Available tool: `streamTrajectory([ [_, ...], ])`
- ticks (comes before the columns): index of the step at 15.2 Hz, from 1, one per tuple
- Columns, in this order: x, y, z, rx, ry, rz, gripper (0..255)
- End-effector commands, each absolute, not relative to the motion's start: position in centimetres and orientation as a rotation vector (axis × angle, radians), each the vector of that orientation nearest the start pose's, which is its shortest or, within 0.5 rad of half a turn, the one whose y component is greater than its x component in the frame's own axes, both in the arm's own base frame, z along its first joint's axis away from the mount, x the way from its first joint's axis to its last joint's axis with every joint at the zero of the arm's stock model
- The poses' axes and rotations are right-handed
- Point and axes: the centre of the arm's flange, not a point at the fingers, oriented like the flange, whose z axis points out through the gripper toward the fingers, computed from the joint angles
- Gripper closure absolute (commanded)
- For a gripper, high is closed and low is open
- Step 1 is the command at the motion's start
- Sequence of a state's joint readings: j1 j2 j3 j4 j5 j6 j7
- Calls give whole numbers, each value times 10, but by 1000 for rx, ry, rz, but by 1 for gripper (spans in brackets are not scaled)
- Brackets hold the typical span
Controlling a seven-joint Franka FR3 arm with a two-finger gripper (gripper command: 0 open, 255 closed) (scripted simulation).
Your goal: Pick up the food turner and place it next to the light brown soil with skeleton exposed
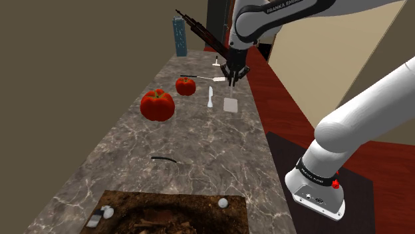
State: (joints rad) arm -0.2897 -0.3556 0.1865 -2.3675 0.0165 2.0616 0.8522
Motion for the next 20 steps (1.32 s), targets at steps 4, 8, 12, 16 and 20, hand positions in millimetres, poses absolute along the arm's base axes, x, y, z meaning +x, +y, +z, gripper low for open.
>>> streamTrajectory([
  [4, 442, -42, 487, -2803, 1482, -93, 255],
  [8, 420, 6, 487, -2803, 1482, -93, 255],
  [12, 398, 54, 488, -2803, 1482, -93, 255],
  [16, 376, 102, 488, -2803, 1482, -93, 255],
  [20, 354, 150, 488, -2803, 1482, -93, 255],
])
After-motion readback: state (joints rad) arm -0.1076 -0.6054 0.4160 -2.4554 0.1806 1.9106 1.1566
